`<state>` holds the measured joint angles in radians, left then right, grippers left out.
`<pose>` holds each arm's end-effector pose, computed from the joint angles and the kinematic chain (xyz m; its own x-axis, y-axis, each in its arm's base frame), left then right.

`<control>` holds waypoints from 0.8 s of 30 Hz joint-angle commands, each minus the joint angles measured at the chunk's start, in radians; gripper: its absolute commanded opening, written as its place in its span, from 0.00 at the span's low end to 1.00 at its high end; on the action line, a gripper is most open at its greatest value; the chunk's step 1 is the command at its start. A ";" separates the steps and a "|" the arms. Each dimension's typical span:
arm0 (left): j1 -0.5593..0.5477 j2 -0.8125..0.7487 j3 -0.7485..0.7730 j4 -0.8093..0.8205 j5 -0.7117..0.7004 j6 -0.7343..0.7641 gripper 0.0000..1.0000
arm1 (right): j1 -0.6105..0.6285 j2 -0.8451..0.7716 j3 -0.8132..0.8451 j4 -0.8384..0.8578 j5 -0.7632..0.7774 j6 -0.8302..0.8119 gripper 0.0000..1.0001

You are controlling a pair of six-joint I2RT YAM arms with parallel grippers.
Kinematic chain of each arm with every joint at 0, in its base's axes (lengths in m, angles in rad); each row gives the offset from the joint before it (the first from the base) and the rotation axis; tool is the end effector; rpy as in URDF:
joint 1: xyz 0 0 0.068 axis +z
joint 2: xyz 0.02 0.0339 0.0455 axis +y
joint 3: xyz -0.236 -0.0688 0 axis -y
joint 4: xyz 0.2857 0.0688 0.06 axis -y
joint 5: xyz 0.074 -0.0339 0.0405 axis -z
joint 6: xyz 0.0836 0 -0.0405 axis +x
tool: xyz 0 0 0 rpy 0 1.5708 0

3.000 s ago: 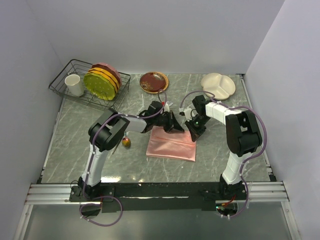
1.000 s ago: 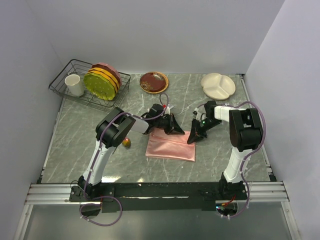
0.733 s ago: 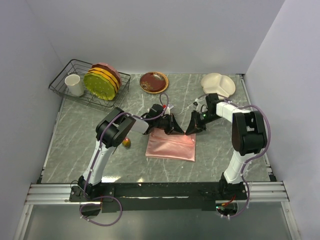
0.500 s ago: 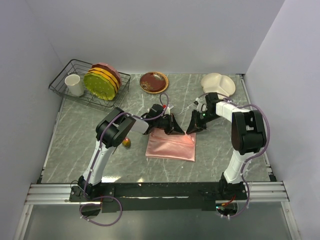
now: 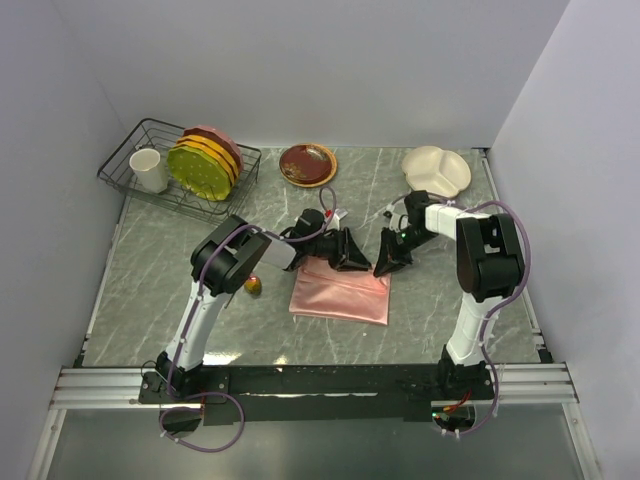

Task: Fold the napkin into a case and place the utensils inside
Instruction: Smooth out the 2/3-rectangle-folded napkin at the center of the board.

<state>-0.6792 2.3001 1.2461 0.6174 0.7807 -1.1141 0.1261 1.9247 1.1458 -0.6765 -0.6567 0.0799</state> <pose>0.3454 -0.3545 0.0143 -0.9910 -0.0194 -0.1325 0.1203 0.3055 -0.9446 0.3541 0.0963 0.0376 -0.9958 -0.0625 -0.0664 -0.0901 0.7844 0.6137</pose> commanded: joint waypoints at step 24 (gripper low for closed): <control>0.299 -0.286 -0.203 -0.253 0.157 0.373 0.41 | 0.104 0.071 0.136 -0.107 0.239 -0.123 0.14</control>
<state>-0.3870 2.1300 0.9886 0.5217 0.9714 -0.9443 0.2111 1.9434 1.2285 -0.7727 -0.5304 0.0410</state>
